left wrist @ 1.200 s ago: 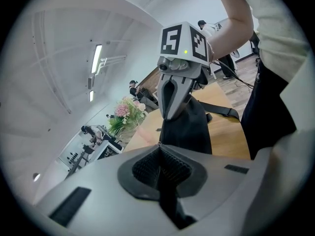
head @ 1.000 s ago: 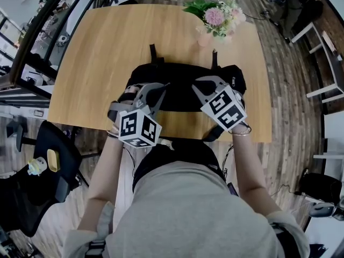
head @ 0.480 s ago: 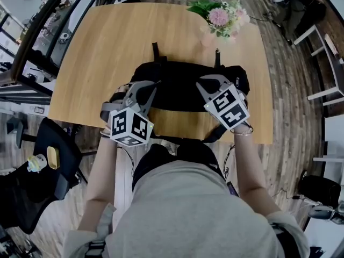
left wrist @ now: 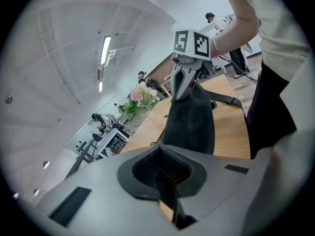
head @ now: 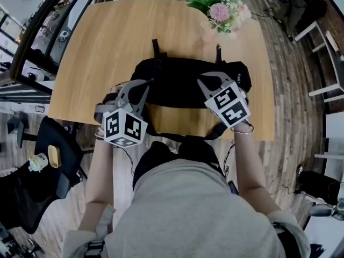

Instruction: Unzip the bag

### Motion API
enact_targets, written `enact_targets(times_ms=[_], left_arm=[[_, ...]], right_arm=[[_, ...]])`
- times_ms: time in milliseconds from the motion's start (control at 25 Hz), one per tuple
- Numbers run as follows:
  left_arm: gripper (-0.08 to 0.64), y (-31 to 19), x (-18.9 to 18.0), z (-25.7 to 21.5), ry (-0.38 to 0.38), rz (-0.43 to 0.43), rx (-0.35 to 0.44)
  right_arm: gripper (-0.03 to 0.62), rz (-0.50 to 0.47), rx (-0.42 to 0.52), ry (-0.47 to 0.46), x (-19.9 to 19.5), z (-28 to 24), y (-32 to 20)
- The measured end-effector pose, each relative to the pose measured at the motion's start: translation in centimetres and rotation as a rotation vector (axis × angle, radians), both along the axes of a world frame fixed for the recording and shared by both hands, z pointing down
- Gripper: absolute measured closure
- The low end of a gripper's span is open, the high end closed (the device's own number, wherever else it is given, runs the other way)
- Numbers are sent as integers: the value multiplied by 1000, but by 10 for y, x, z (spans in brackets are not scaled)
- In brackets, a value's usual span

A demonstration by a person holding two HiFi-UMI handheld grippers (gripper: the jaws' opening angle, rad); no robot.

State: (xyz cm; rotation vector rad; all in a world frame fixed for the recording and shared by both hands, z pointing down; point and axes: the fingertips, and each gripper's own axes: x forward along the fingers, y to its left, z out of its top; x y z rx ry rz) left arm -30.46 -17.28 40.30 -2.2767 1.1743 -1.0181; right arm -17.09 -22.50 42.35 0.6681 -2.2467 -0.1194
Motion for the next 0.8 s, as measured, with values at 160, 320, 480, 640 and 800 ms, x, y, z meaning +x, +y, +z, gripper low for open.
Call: enact_targets(times_ms=[160, 320, 480, 640, 800], left_arm=[[541, 2, -6, 0, 3, -10, -13], [541, 3, -7, 2, 0, -13, -19], [541, 4, -7, 2, -6, -21, -18], [541, 4, -12, 3, -6, -37, -23], [541, 6, -18, 5, -8, -55, -30]], right_arm=[[566, 8, -10, -5, 0, 2, 2], [566, 12, -18, -2, 1, 6, 4], [566, 18, -21, -6, 3, 8, 4], [566, 14, -25, -8, 4, 9, 4], [566, 25, -31, -19, 5, 10, 2]])
